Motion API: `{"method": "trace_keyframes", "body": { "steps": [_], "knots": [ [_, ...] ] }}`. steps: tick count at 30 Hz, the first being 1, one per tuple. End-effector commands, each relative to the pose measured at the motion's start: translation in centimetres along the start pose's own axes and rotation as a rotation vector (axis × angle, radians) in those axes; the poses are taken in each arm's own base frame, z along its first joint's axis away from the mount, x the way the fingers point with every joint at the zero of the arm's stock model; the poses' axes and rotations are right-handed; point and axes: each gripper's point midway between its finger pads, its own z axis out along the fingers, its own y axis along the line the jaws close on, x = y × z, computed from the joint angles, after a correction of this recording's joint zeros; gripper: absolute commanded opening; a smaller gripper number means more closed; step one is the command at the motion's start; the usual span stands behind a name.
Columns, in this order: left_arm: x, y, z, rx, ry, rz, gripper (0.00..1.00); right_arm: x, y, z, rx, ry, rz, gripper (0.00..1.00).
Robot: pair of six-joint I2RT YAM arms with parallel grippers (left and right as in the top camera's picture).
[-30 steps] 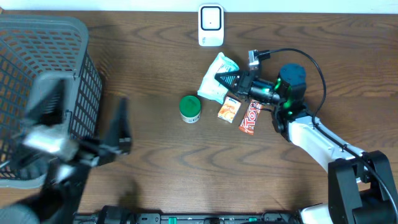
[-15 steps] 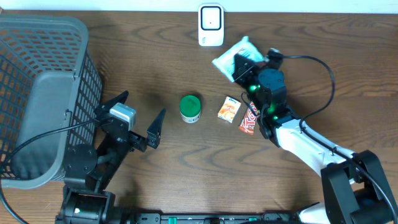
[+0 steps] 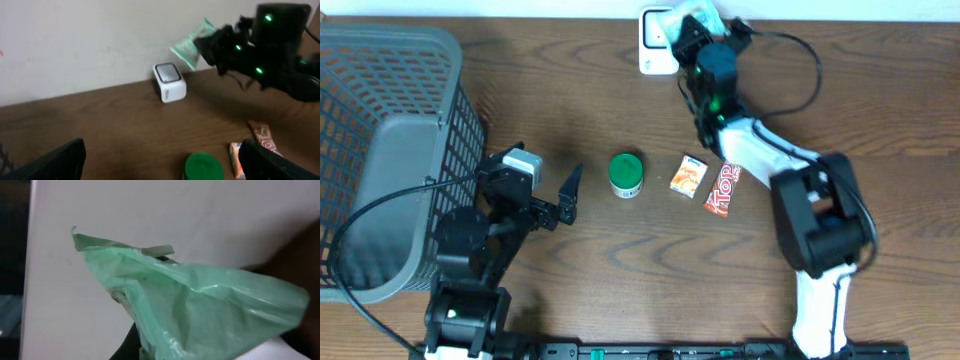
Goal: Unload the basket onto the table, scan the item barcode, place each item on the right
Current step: 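Lift the wipes pack and hold it over the white scanner, then carry the wipes pack right and drop it off the table edge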
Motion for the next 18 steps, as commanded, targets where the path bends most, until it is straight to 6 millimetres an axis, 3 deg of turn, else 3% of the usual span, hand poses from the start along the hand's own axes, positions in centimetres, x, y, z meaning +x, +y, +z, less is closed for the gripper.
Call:
{"method": "trace_keyframes", "body": {
  "steps": [1,7,12,14,18],
  "knots": [
    [0.9,0.7,0.6,-0.029,0.032,-0.002,0.98,0.4,0.6,3.0,-0.044,-0.022,0.067,0.01],
    [2.0,2.6,1.1,-0.128,0.072,-0.008,0.98,2.9,-1.9,7.9,-0.07,-0.013,0.07,0.02],
    [2.1,2.6,1.2,-0.13,0.077,0.01,0.98,4.1,-4.7,9.0,0.011,0.016,0.047,0.01],
    [2.1,3.1,1.1,-0.154,0.078,0.011,0.98,3.8,-4.0,9.1,-0.007,0.011,-0.025,0.02],
    [1.5,3.1,1.1,-0.154,0.057,0.015,0.98,3.2,-0.1,8.7,-0.078,0.103,-0.153,0.01]
  ]
}}
